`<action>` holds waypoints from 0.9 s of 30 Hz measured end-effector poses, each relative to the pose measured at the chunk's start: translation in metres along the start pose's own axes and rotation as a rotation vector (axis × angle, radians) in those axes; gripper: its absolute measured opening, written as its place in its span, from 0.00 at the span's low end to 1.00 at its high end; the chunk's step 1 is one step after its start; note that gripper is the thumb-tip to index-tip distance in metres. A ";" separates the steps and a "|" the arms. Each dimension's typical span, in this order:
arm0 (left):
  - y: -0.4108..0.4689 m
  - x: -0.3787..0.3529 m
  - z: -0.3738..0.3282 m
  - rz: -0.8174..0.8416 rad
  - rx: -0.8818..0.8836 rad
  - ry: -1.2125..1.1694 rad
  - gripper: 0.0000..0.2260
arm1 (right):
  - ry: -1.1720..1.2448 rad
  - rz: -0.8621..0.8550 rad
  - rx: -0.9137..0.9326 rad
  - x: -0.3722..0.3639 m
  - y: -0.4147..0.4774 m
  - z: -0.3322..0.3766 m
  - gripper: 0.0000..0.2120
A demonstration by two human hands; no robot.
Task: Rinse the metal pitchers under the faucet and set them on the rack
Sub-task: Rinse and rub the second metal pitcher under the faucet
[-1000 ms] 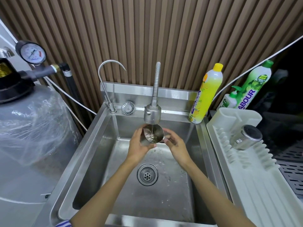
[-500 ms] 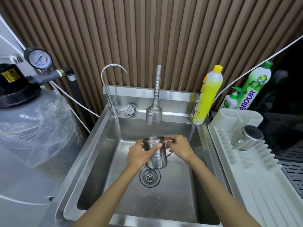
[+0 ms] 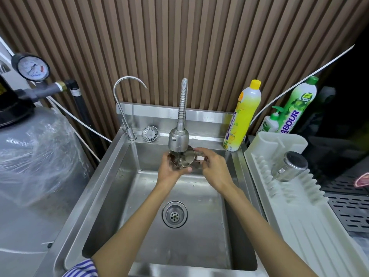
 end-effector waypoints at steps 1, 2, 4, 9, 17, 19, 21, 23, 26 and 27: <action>0.001 0.003 -0.004 -0.032 -0.043 0.045 0.33 | 0.031 -0.011 -0.019 -0.002 0.001 0.000 0.25; 0.001 0.006 -0.008 -0.064 -0.091 0.100 0.33 | 0.061 -0.025 -0.042 -0.006 0.002 0.000 0.25; -0.001 0.011 -0.017 -0.110 -0.183 0.203 0.35 | 0.124 -0.045 -0.098 -0.014 0.006 0.000 0.24; -0.008 0.023 -0.034 -0.149 -0.356 0.490 0.39 | 0.297 0.014 -0.217 -0.037 0.011 0.003 0.20; -0.018 0.040 -0.033 -0.268 -0.210 0.764 0.31 | 0.237 0.149 -0.228 -0.043 0.002 -0.001 0.14; -0.019 0.039 -0.028 -0.253 -0.170 0.758 0.28 | 0.166 0.161 -0.208 -0.037 0.003 -0.002 0.13; -0.020 0.037 -0.019 -0.220 -0.114 0.679 0.26 | 0.060 0.188 -0.178 -0.030 0.005 -0.002 0.11; -0.020 0.032 -0.009 -0.171 -0.037 0.600 0.28 | -0.068 0.214 -0.142 -0.021 0.006 0.000 0.10; -0.015 0.019 0.002 -0.094 0.036 0.502 0.28 | -0.166 0.192 -0.099 -0.011 0.005 0.004 0.12; -0.013 0.015 0.004 -0.074 0.042 0.483 0.26 | -0.166 0.164 -0.085 -0.008 0.004 0.005 0.13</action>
Point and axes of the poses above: each hand's wrist, its own y-axis towards the middle knuckle, its own x-axis out of the back of the hand, z = x × y, the point moved 3 cm from there along y, towards the middle knuckle, and after that the axes turned 3 degrees about x, right-handed, at the moved point
